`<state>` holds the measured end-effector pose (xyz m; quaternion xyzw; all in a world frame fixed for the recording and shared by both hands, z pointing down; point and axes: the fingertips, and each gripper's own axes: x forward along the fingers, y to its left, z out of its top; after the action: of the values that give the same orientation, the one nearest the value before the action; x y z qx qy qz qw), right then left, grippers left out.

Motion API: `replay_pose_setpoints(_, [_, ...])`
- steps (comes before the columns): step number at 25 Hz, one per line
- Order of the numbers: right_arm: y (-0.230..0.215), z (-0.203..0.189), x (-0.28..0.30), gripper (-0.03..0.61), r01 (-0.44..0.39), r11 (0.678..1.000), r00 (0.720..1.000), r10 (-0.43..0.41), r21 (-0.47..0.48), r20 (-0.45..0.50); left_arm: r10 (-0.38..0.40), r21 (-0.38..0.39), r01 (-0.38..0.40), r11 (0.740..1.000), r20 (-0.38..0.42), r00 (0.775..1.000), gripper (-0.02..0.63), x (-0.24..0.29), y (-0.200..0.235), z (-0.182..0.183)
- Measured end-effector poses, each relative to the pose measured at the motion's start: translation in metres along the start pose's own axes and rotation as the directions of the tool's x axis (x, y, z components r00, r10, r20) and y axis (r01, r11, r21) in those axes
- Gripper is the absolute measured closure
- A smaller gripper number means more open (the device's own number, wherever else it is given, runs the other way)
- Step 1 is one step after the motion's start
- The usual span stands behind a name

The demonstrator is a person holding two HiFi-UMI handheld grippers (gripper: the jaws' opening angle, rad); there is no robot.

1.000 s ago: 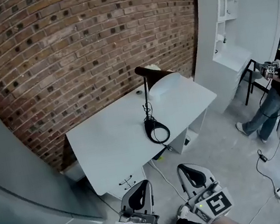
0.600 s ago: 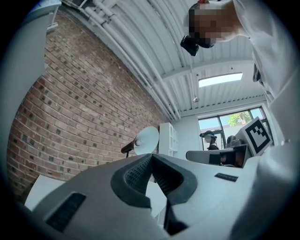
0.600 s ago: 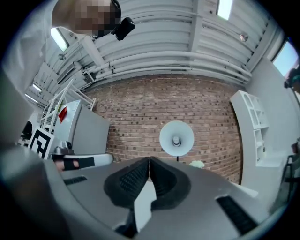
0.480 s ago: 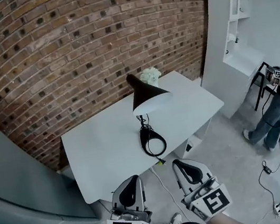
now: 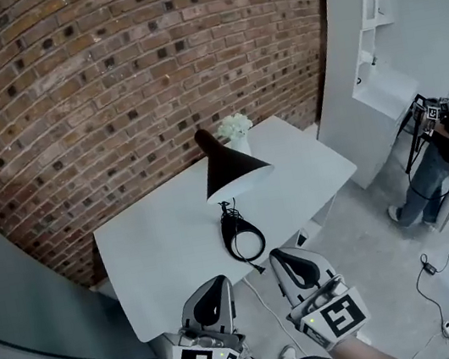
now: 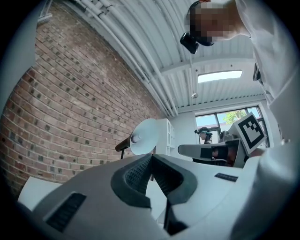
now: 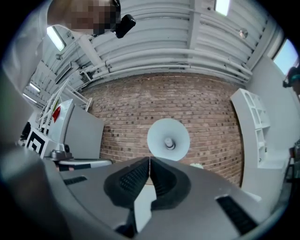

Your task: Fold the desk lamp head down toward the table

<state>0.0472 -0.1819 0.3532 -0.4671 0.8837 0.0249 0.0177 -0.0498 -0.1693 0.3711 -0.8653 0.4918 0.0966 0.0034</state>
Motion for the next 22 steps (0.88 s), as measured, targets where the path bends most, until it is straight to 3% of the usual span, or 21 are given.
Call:
replay_pose_setpoints(11, [-0.014, 0.032, 0.037, 0.56, 0.063, 0.987, 0.998, -0.059, -0.151, 0.031, -0.073, -0.013, 0.073, 0.997, -0.002, 0.997, 0.606, 0.03, 0.016, 0.006])
replay_pose_setpoints(22, [-0.021, 0.057, 0.057, 0.558, 0.082, 0.917, 0.997, -0.076, -0.39, 0.031, -0.112, -0.02, 0.112, 0.994, 0.018, 0.994, 0.606, 0.042, 0.016, 0.012])
